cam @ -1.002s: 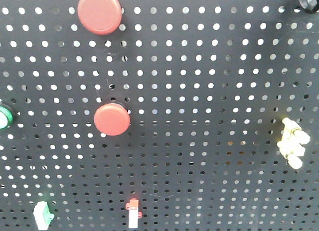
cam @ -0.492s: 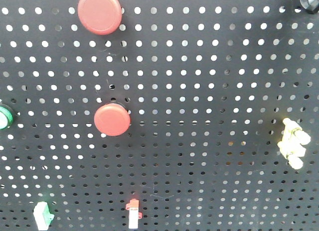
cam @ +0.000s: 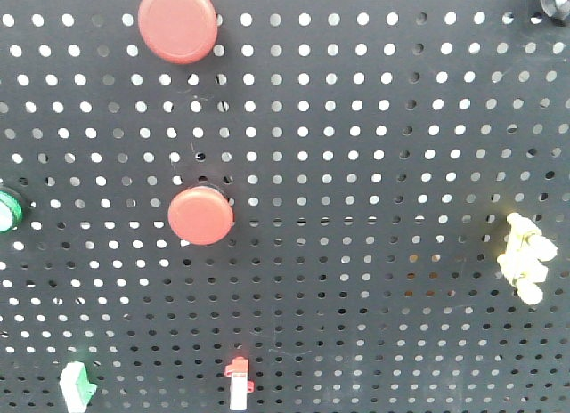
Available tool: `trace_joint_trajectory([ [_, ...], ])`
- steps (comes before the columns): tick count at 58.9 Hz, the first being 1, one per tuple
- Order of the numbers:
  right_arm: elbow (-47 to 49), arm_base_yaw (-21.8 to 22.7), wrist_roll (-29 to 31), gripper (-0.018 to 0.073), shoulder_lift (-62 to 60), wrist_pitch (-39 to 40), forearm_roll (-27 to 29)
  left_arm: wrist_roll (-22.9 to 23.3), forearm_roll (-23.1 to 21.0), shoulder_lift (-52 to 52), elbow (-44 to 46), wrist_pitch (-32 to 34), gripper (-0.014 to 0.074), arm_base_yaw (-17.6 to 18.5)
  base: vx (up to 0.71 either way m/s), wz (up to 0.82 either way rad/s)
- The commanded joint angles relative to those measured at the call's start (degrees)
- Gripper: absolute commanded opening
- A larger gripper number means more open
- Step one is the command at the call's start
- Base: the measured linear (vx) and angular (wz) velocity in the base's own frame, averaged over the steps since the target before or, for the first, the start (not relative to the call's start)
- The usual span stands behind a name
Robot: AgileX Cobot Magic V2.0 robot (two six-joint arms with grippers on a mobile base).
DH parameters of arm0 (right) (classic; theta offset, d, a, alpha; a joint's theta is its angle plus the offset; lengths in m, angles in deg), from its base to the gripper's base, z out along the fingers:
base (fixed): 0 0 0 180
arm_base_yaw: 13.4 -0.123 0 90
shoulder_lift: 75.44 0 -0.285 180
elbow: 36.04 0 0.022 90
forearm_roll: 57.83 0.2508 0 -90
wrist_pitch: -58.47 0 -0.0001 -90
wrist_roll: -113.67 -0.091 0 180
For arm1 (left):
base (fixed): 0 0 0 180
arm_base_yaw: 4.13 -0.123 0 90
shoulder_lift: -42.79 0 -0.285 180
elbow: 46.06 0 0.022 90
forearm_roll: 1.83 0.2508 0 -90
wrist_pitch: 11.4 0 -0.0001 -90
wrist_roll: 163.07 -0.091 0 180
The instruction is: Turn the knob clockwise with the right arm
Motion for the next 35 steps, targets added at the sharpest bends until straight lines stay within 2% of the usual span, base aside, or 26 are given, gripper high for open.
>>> trace_joint_trajectory([
  [1,1.2,0.0,15.9,-0.0014,-1.5,-8.4,2.7,0.2,-0.3,1.1,-1.9,4.8,-0.0006,0.5,0.00,0.00],
  [6,1.1,0.1,34.7,-0.0011,-2.7,-18.0,6.7,0.2,-0.3,1.1,-1.9,4.8,-0.0006,0.5,0.00,0.00],
  [14,1.0,0.1,54.7,-0.0008,-3.6,-27.9,10.3,0.2,-0.3,1.1,-1.9,4.8,-0.0006,0.5,0.00,0.00],
  [19,1.0,0.1,58.1,-0.0008,-4.7,-31.7,10.2,0.2,-0.3,1.1,-1.9,4.8,-0.0006,0.5,0.00,0.00],
  [35,1.0,0.1,55.4,-0.0008,-10.6,-33.3,10.5,0.2,-0.3,1.1,-1.9,4.8,-0.0006,0.5,0.00,0.00],
])
